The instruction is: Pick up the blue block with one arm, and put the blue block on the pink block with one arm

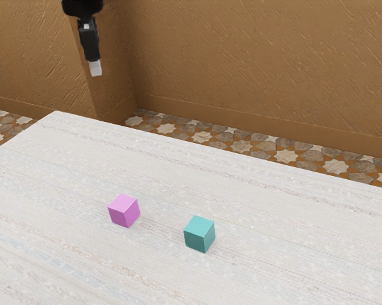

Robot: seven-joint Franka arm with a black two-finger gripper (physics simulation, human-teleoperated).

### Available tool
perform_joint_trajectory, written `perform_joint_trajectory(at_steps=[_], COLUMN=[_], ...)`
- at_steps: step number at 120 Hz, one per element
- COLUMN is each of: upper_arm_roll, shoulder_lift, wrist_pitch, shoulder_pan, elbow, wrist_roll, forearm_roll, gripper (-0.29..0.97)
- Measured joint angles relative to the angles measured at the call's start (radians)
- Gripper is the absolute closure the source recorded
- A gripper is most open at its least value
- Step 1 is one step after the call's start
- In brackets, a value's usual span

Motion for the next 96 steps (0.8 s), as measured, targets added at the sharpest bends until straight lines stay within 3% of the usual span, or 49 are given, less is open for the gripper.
perform_joint_trajectory(at_steps=[20, 27, 43, 52, 68, 81, 96], upper_arm_roll=[-0.006, -0.048, -0.084, -0.088, -0.095, -0.165, -0.185], shoulder_lift=[0.014, -0.009, -0.210, -0.250, -0.197, -0.127, -0.020], wrist_pitch=[-0.022, -0.026, -0.025, 0.022, 0.179, 0.259, 0.350], shoulder_pan=[0.009, 0.032, 0.022, 0.005, -0.068, -0.073, -0.136], elbow=[-0.001, -0.033, -0.288, -0.426, -0.544, -0.548, -0.542], wrist_roll=[0.018, 0.022, 0.040, 0.085, 0.218, 0.309, 0.396], forearm_roll=[0.003, 0.013, 0.000, -0.037, -0.077, -0.080, -0.094], gripper=[0.00, 0.00, 0.00, 0.00, 0.00, 0.00, 0.00])
